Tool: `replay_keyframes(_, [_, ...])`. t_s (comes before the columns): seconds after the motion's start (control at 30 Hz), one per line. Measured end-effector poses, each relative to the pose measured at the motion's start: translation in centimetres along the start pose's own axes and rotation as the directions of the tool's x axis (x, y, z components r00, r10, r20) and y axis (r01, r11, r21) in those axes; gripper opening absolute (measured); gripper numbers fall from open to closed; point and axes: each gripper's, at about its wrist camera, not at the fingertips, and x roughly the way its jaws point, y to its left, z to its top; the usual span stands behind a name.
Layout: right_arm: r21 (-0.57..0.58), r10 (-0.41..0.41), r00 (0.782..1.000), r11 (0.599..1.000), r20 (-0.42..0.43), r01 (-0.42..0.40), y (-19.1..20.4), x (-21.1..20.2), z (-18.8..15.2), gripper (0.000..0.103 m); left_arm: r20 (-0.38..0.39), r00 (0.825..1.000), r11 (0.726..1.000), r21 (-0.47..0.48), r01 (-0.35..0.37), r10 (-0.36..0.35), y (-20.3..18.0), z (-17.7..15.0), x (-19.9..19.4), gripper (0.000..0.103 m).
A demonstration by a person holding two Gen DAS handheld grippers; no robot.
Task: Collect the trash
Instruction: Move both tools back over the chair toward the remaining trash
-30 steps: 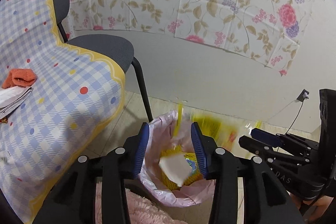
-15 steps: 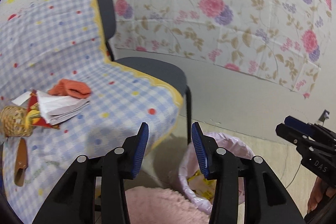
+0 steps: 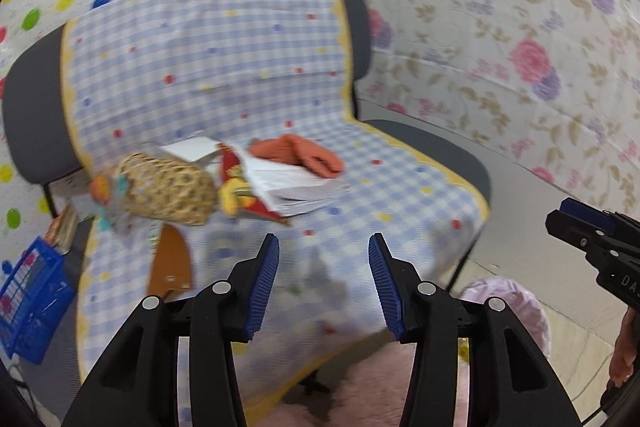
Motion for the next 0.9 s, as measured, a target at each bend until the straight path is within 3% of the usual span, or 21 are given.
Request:
replay_keyframes(0.2, [-0.053, 0.061, 0.998, 0.997, -0.013, -0.062, 2.6, 3.1, 2.5, 0.039, 0.001, 0.993, 0.990, -0.081, -0.115, 0.115, 5.6, 0.4, 0.0, 0.049])
replay_keyframes(0.33, [-0.068, 0.091, 0.996, 0.993, -0.007, -0.091, 3.8, 5.1, 3.9, 0.056, -0.010, 0.988, 0.980, -0.124, -0.154, 0.154, 8.2, 0.5, 0.3, 0.054])
replay_keyframes(0.5, [-0.104, 0.124, 0.992, 0.987, 0.003, -0.123, 5.5, 7.7, 5.6, 0.064, -0.029, 0.984, 0.971, -0.159, -0.177, 0.175, 10.5, 1.0, 1.5, 0.057])
replay_keyframes(0.57, [-0.109, 0.120, 0.993, 0.987, 0.002, -0.119, 6.1, 8.9, 6.3, 0.064, -0.028, 0.982, 0.968, -0.165, -0.189, 0.187, 11.1, 1.3, 2.0, 0.069])
replay_keyframes(0.67, [-0.113, 0.112, 0.994, 0.987, -0.002, -0.112, 6.6, 10.6, 7.0, 0.064, -0.024, 0.980, 0.964, -0.175, -0.201, 0.200, 11.7, 1.9, 2.7, 0.070])
replay_keyframes(0.8, [-0.115, 0.104, 0.994, 0.988, -0.017, -0.106, 6.7, 12.6, 7.1, 0.063, -0.044, 0.986, 0.969, -0.182, -0.164, 0.158, 11.4, 2.0, 4.2, 0.070])
replay_keyframes(0.9, [-0.108, 0.100, 0.994, 0.989, -0.032, -0.103, 6.2, 13.5, 6.8, 0.049, -0.055, 0.990, 0.978, -0.152, -0.140, 0.133, 10.4, 2.3, 5.5, 0.070])
